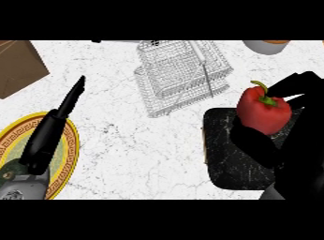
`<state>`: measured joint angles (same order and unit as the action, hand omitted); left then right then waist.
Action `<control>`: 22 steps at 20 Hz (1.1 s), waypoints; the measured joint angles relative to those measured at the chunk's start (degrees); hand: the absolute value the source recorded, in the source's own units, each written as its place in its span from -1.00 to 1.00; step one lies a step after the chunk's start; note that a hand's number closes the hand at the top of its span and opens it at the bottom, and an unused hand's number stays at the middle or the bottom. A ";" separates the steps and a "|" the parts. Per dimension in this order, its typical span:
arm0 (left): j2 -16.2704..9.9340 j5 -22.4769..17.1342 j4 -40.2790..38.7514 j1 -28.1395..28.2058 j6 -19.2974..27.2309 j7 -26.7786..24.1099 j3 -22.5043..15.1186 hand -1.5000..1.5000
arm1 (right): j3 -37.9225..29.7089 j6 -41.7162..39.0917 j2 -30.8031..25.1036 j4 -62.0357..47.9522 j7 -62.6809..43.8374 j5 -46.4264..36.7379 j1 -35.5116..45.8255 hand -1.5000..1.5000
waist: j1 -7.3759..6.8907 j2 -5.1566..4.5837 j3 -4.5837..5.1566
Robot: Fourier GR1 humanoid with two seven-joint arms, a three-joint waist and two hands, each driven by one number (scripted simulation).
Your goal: Pick the bell pepper from the tray and place it in the tiered basket
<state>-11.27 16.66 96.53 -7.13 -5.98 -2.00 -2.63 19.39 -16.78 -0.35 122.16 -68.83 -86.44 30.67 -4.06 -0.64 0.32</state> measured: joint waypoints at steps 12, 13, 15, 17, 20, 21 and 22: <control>0.51 0.24 -1.38 -1.22 -0.25 -1.32 -0.69 0.00 | -19.75 5.22 0.07 -30.86 0.93 11.81 23.76 1.00 | -1.60 -0.66 -0.13; 0.68 0.27 -1.77 -1.57 -0.20 -1.34 -0.75 0.00 | -20.93 6.30 0.06 -33.40 0.89 12.38 25.45 1.00 | -1.67 -0.75 -0.14; 0.59 0.14 -1.49 -1.61 -0.34 -0.99 -0.59 0.00 | -23.54 9.43 0.05 -37.72 1.74 12.78 27.67 -1.00 | -1.82 -0.82 -0.19; 0.73 0.32 -1.68 -2.09 -0.46 -1.12 -0.98 0.00 | -26.08 13.50 0.04 -42.10 3.35 13.98 29.35 -1.00 | -2.07 -1.11 -0.23; 0.38 0.10 -2.09 -2.05 -0.73 -1.66 -0.59 0.00 | -28.18 20.11 0.06 -49.02 5.84 16.57 31.59 -1.00 | -2.34 -1.19 -0.25; 0.64 0.30 -2.27 -1.84 -0.54 -1.91 -0.84 0.00 | -28.96 22.55 0.07 -50.87 6.68 17.32 32.18 -1.00 | -2.24 -1.20 -0.25; 0.72 0.27 -2.42 -2.05 -0.52 -1.93 -0.82 0.00 | -29.71 25.29 0.08 -52.50 7.68 17.90 32.78 -1.00 | -2.16 -1.23 -0.26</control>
<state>-10.54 16.93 94.11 -9.18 -6.50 -3.94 -3.45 -10.32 8.50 -0.27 69.66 -61.16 -68.53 63.45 -6.22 -1.87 0.05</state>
